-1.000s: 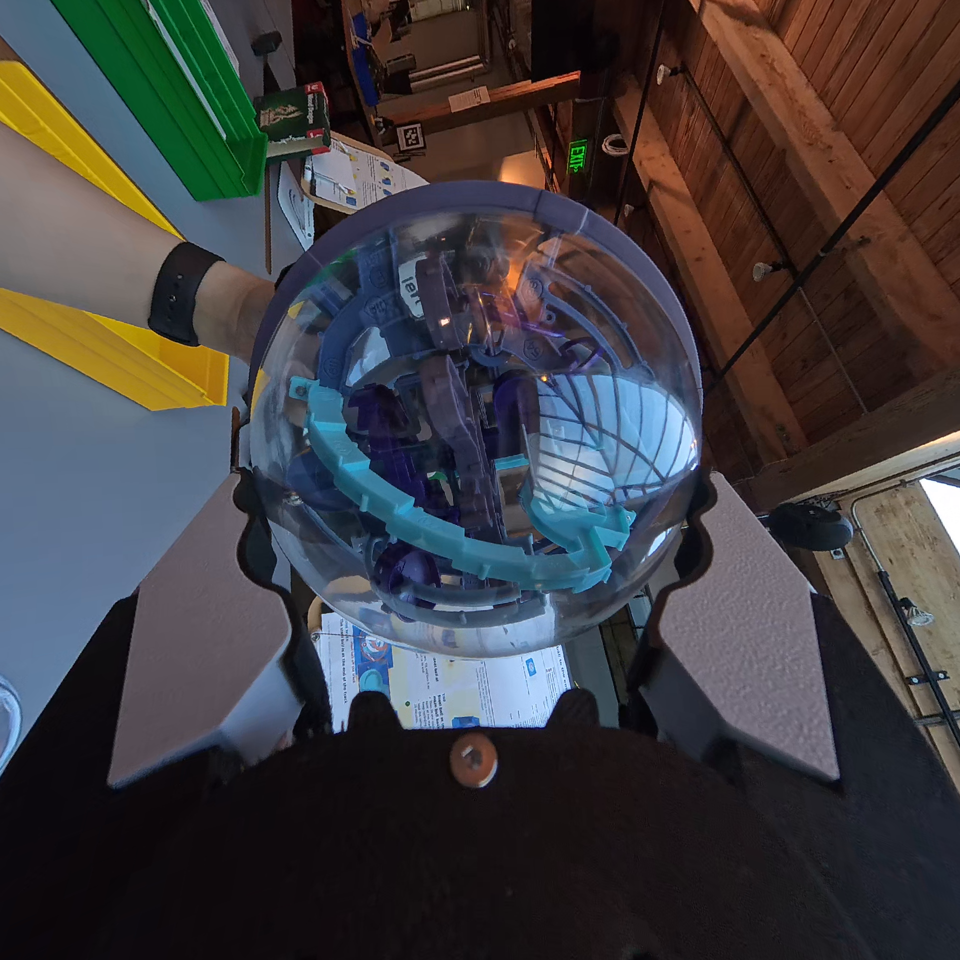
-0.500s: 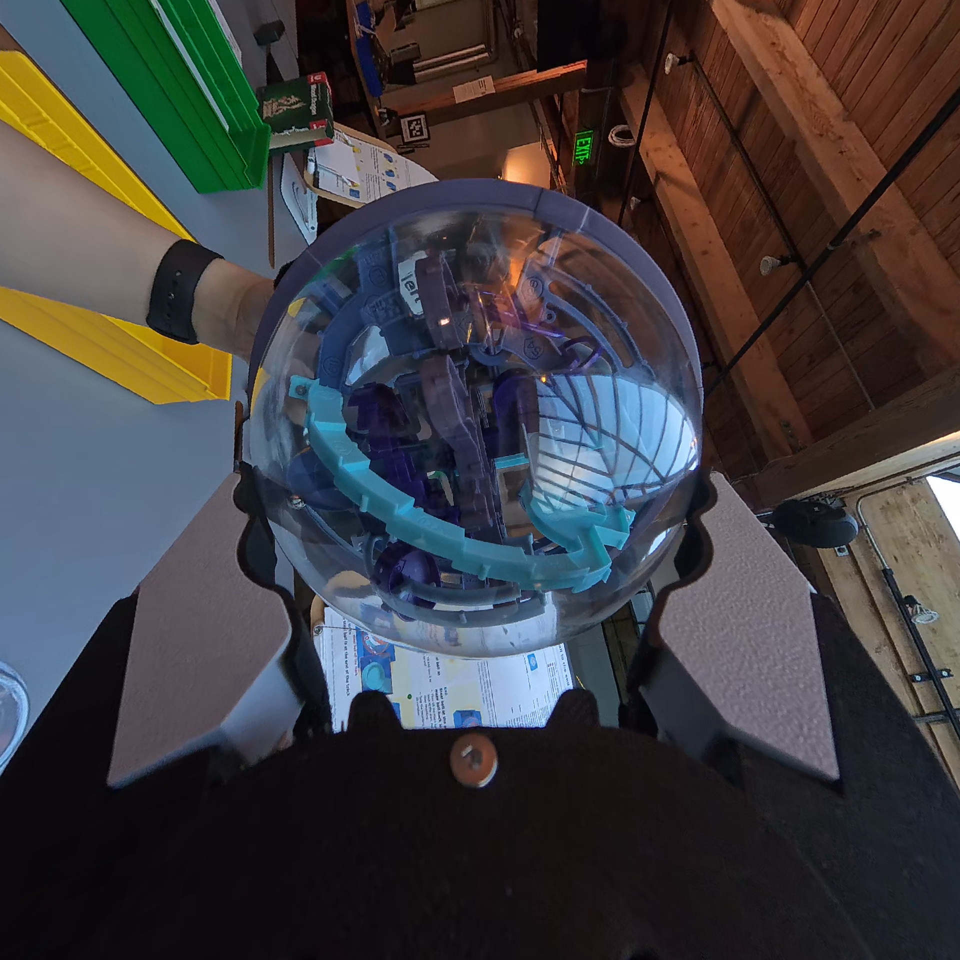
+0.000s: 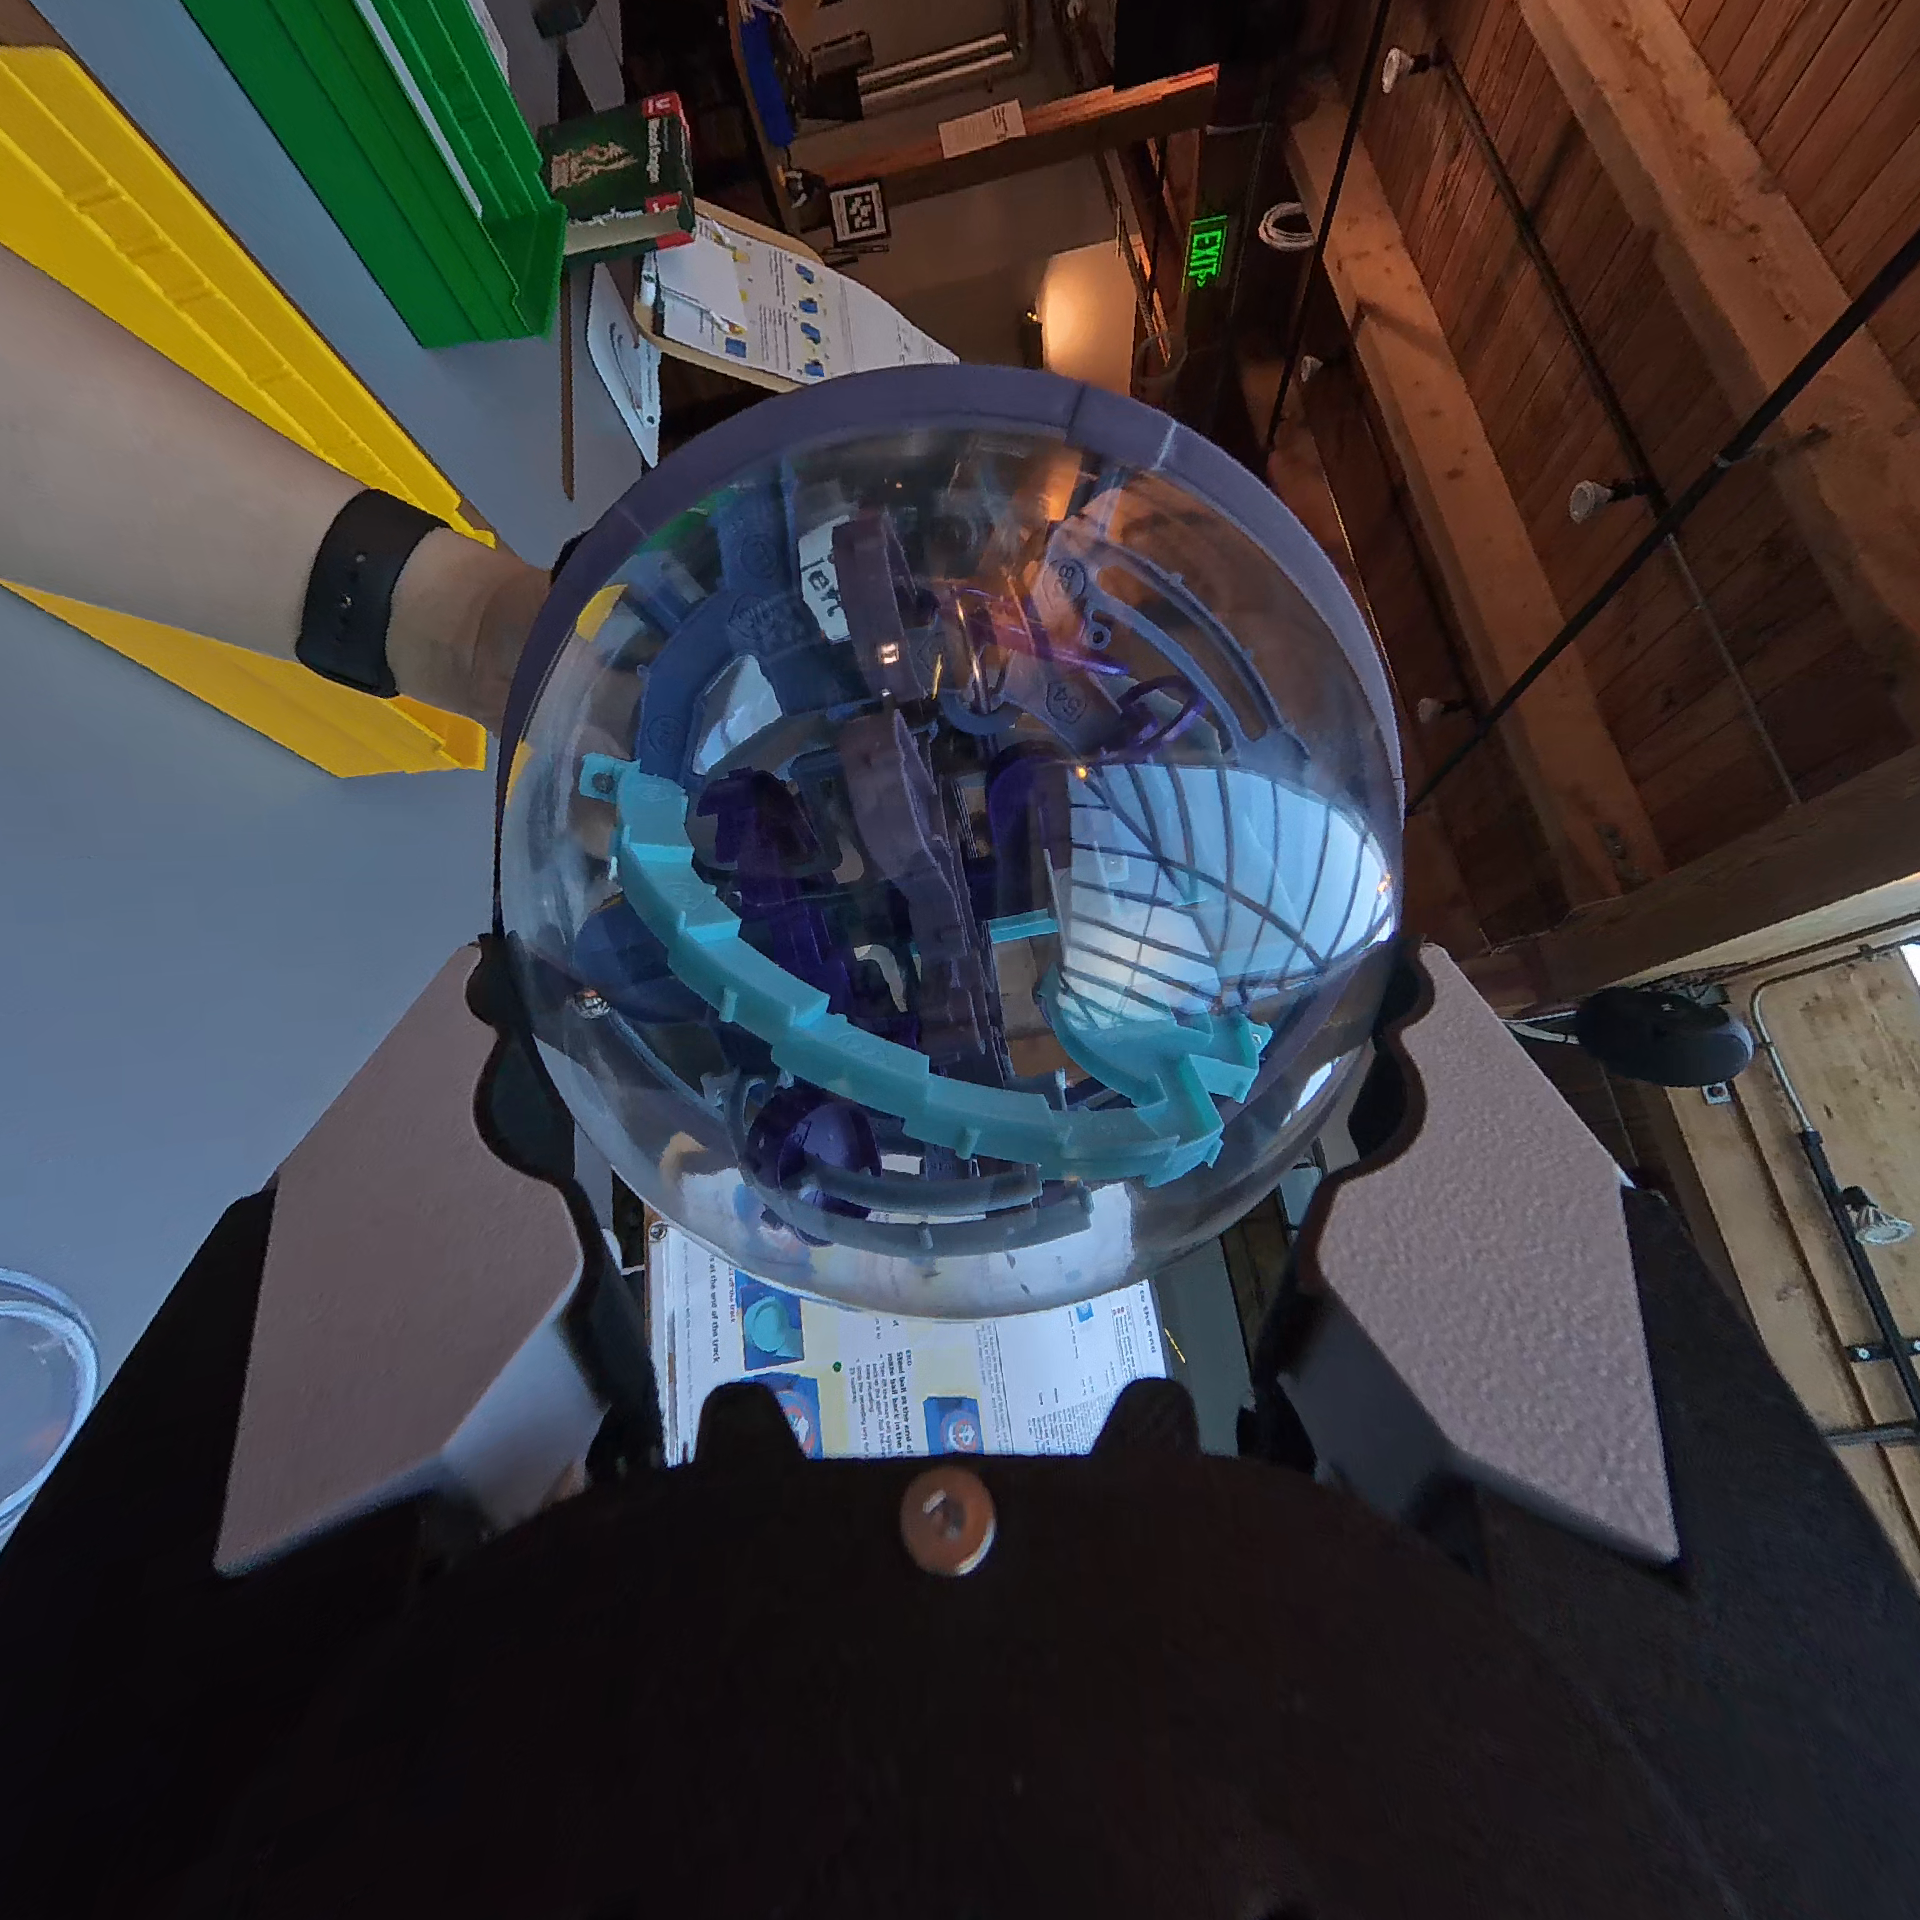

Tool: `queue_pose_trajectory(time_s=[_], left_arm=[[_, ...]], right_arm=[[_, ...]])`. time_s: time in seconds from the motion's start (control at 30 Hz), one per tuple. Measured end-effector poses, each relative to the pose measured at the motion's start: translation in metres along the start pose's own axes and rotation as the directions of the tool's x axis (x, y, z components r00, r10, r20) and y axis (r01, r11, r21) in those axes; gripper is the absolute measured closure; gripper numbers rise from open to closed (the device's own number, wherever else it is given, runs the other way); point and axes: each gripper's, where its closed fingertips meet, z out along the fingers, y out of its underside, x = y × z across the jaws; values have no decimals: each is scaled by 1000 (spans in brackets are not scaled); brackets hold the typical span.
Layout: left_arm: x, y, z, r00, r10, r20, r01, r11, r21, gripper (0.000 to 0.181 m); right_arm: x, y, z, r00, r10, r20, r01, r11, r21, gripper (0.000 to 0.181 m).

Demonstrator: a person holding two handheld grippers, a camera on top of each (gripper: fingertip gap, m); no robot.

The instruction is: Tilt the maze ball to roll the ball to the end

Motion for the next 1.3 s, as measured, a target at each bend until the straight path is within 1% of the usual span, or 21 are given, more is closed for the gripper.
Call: queue_pose_trajectory(time_s=[0.33,0.83,1.3], left_arm=[[-2,9,-6,1000,-10,-3,10,1000,13,38],[-4,31,-8,998,-43,-42,45,998,48,38],[-9,51,-10,997,-65,-52,68,996,64,38]], right_arm=[[-8,5,4,1000,4,18,-3,1000,-17,24],[-26,16,1,999,11,53,-7,997,-75,24],[-42,30,0,997,24,76,-14,992,-126,24]])
